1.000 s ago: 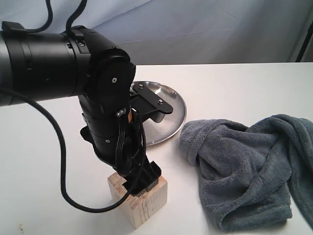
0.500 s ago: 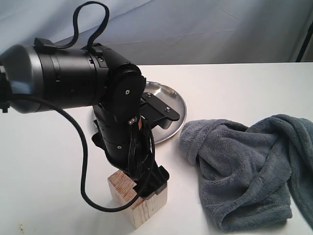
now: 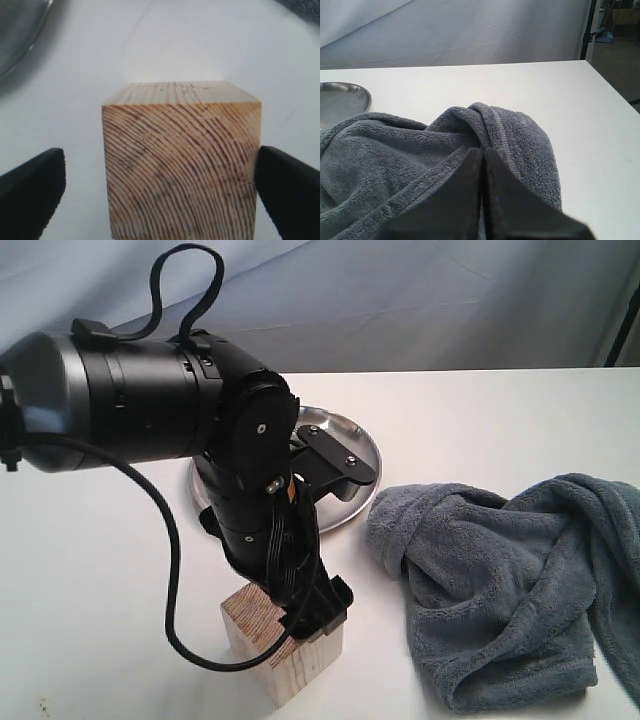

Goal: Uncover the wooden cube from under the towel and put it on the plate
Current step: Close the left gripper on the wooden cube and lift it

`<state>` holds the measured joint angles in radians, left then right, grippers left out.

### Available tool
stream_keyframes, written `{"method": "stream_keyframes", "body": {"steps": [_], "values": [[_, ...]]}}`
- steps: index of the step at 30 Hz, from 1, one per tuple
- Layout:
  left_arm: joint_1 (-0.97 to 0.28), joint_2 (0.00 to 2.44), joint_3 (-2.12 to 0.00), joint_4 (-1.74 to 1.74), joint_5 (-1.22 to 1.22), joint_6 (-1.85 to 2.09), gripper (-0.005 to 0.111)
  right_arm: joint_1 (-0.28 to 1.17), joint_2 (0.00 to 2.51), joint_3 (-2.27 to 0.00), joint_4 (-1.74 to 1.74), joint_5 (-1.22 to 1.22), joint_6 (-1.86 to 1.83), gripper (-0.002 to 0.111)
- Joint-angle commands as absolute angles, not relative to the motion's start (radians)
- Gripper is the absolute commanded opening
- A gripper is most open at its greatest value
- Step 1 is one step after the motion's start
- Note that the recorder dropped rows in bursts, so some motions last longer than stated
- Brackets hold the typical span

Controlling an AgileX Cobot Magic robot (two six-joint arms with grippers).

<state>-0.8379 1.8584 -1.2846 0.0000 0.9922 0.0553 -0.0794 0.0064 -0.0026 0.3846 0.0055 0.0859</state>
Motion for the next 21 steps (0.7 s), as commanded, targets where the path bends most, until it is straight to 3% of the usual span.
{"method": "stream_keyframes", "body": {"steps": [1,21], "values": [[-0.836,1.843,-1.285,-0.013,1.0,0.061,0.097,-0.079,0.0,0.0,0.39,0.017,0.09,0.003],[-0.836,1.843,-1.283,-0.049,0.998,0.158,0.097,-0.079,0.0,0.0,0.39,0.017,0.09,0.003]]}}
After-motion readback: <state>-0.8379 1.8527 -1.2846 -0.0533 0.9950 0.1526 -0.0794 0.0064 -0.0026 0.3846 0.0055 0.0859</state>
